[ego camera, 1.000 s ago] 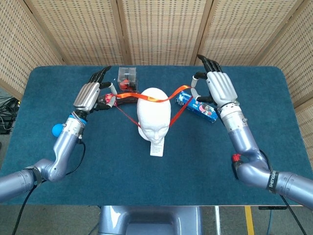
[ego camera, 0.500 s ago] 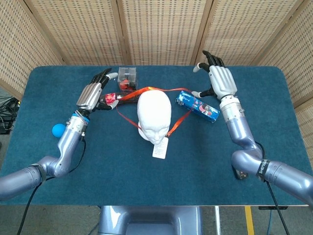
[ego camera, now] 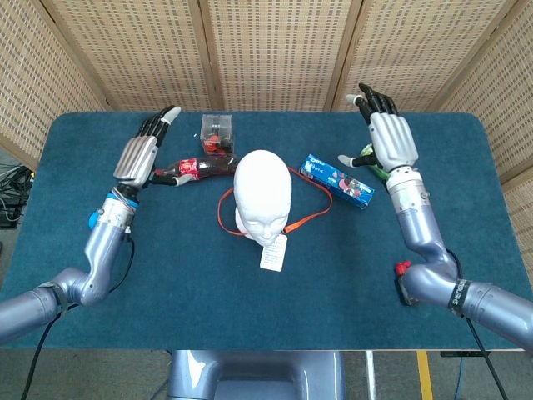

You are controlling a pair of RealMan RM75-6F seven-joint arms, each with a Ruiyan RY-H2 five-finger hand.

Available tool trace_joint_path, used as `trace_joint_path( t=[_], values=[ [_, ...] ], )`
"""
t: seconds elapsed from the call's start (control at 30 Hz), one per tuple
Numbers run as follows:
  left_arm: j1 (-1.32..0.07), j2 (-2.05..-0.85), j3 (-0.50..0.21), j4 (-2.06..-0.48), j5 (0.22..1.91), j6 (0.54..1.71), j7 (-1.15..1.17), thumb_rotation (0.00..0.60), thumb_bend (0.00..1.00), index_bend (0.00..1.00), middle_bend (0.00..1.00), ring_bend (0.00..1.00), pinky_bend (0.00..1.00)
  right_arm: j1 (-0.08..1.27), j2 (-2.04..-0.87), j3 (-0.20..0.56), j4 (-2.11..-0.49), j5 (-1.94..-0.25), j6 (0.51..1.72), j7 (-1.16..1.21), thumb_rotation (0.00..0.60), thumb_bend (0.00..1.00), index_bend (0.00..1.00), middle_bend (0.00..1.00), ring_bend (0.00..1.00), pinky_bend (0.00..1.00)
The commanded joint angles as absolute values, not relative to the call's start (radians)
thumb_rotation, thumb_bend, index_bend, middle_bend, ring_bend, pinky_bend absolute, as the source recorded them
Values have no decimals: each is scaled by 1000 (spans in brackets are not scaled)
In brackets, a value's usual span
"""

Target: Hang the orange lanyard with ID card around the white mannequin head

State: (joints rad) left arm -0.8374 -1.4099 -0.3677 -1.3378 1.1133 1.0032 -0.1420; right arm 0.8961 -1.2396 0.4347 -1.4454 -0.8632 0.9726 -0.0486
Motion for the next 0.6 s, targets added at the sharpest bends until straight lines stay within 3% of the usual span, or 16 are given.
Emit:
trace_joint_path(
  t=[0.03,0.1,0.17,0.27,0.37,0.6],
  values=[
    [-780,-1350,-312,-1364,1181,1081,-61,600,0,0,0,0,0,832,-1179,412,-1511,-915,1044,-61,600,155,167,283,109,22],
    [-740,-1323,-290,-1392,1197,1123,-46,600,0,0,0,0,0,796,-1156,397,-1533,-941,1092,-77,600,324,158,442,290,165],
    [-699,-1291,-269,-1426,1212,1163,-30,600,0,0,0,0,0,754,-1135,379,-1557,-963,1146,-92,600,507,138,578,465,455],
    [-629,-1239,-232,-1491,1228,1221,-7,600,0,0,0,0,0,693,-1095,346,-1608,-978,1180,-100,600,687,114,686,590,730],
    [-574,-1200,-205,-1549,1228,1269,37,600,0,0,0,0,0,642,-1062,309,-1651,-989,1191,-109,600,749,113,724,630,813],
    [-436,-1131,-132,-1700,1218,1400,178,600,0,0,0,0,0,533,-1006,169,-1726,-1103,1162,-100,600,796,137,740,642,832]
  ],
)
